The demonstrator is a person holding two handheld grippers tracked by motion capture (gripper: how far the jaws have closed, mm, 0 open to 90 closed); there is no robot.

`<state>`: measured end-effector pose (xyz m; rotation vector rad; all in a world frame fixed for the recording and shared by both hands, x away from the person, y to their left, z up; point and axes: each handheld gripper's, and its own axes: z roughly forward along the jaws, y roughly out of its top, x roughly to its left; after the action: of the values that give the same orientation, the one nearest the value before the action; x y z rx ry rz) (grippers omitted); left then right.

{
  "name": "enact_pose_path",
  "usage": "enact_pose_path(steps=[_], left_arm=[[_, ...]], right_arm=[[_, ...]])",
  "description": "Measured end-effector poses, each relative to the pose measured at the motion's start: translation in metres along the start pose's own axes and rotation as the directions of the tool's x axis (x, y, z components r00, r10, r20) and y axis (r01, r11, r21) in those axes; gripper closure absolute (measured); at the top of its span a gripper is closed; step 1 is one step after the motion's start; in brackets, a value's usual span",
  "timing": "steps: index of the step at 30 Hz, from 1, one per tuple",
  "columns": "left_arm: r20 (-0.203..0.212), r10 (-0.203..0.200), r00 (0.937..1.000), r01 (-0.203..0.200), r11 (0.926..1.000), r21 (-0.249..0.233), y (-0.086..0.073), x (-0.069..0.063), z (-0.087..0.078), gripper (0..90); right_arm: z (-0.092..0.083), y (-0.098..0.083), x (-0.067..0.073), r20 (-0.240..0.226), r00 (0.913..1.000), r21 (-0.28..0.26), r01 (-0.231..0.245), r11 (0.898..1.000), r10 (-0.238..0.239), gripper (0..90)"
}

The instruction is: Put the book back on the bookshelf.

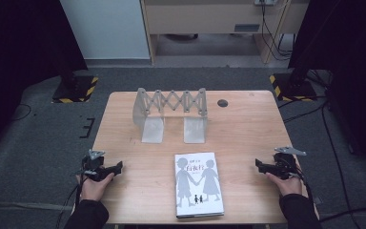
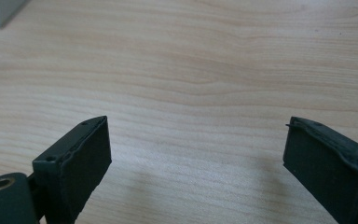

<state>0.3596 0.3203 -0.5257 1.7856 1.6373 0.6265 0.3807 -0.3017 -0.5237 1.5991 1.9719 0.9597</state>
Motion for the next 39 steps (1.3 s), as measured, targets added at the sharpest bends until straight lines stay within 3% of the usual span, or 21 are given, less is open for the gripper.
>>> enact_pose_path(steps=[1, 7, 11, 14, 21, 25, 31, 34, 39], left_arm=[[0.002, -0.004, 1.0, 0.004, 0.9999, -0.015, 0.001, -0.001, -0.002, 11.0], [0.034, -0.014, 0.9993, 0.016, 0.9979, -0.062, 0.005, -0.004, -0.009, 13.0], [0.063, -0.027, 0.9976, 0.032, 0.9955, -0.09, 0.006, -0.008, -0.015, 14.6], [0.082, -0.01, 0.9966, 0.02, 0.9929, -0.118, 0.008, -0.013, -0.019, 15.3], [0.141, -0.014, 0.9899, 0.035, 0.9882, -0.149, 0.012, -0.024, -0.024, 16.4], [0.185, -0.028, 0.9824, 0.059, 0.9851, -0.162, 0.013, -0.03, -0.028, 17.3], [0.22, -0.01, 0.9754, 0.048, 0.9845, -0.169, 0.014, -0.043, -0.029, 18.6], [0.236, 0.019, 0.9716, 0.022, 0.9853, -0.169, 0.015, -0.055, -0.029, 18.9], [0.252, 0.045, 0.9667, -0.002, 0.986, -0.167, 0.015, -0.065, -0.027, 18.9]], right_arm=[[-0.002, 0.001, 0.0, -0.006, 0.9999, -0.017, -0.01, 1.0, 0.01, 8.6], [-0.005, 0.002, 0.004, -0.04, 0.999, -0.002, -0.019, 1.0, 0.019, 8.8], [-0.009, 0.007, 0.014, -0.068, 0.9976, -0.019, 0.005, 1.0, -0.006, 9.2], [-0.014, 0.011, 0.024, -0.095, 0.9951, -0.03, 0.022, 0.999, -0.025, 9.3], [-0.02, 0.021, 0.033, -0.129, 0.9915, -0.063, 0.003, 0.998, -0.011, 11.4], [-0.024, 0.026, 0.04, -0.146, 0.9891, -0.082, 0.008, 0.997, -0.02, 12.7], [-0.027, 0.034, 0.06, -0.204, 0.9779, -0.108, 0.024, 0.994, -0.046, 14.1], [-0.027, 0.038, 0.076, -0.245, 0.967, -0.114, 0.042, 0.993, -0.069, 14.6], [-0.023, 0.037, 0.09, -0.274, 0.9568, -0.104, 0.071, 0.992, -0.097, 14.7]])
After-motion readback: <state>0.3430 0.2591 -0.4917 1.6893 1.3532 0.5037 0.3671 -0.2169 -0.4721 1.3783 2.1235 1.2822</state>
